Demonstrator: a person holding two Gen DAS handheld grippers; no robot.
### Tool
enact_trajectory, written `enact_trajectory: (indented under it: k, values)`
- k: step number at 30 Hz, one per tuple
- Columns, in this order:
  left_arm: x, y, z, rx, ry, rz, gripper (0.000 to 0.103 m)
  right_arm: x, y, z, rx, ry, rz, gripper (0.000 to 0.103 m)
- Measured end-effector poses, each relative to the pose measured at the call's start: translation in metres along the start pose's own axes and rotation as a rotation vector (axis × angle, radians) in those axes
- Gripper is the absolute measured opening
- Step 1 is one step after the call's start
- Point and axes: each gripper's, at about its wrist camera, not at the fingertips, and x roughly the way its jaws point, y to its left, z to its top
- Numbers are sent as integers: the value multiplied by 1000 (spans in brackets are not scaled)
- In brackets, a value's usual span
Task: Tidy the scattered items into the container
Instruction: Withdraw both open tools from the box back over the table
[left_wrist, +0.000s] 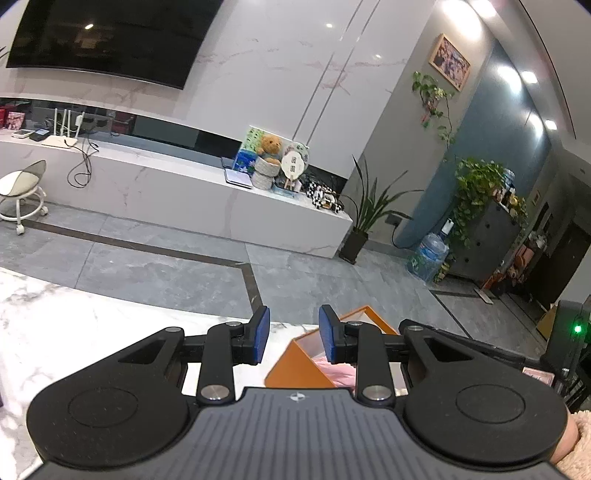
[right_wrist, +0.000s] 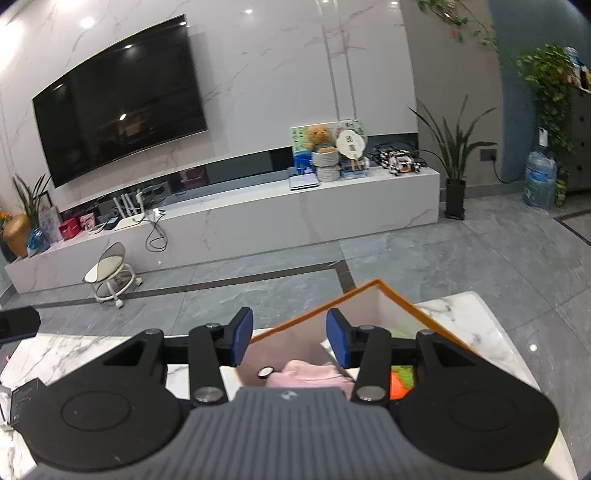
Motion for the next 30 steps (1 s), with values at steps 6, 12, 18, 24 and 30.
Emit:
enact_trajectory:
  k: [6, 12, 18, 24, 30]
  values:
    - [-16, 25, 1, 4, -10, 62, 33, 5, 28, -8, -66, 19, 44, 48]
    - [-36, 59, -4, 10, -11, 161, 33, 13, 52, -17, -128, 40, 80, 48]
    - [-55, 88, -8, 6, -25, 254, 40, 22, 67, -25, -157, 55, 93, 48]
    - [-67, 133, -20, -1, -85, 565, 83, 33, 84, -35, -199, 86, 106, 48]
    - [-64, 190, -32, -53, -19, 702, 83, 43, 98, -49, -244, 123, 117, 48]
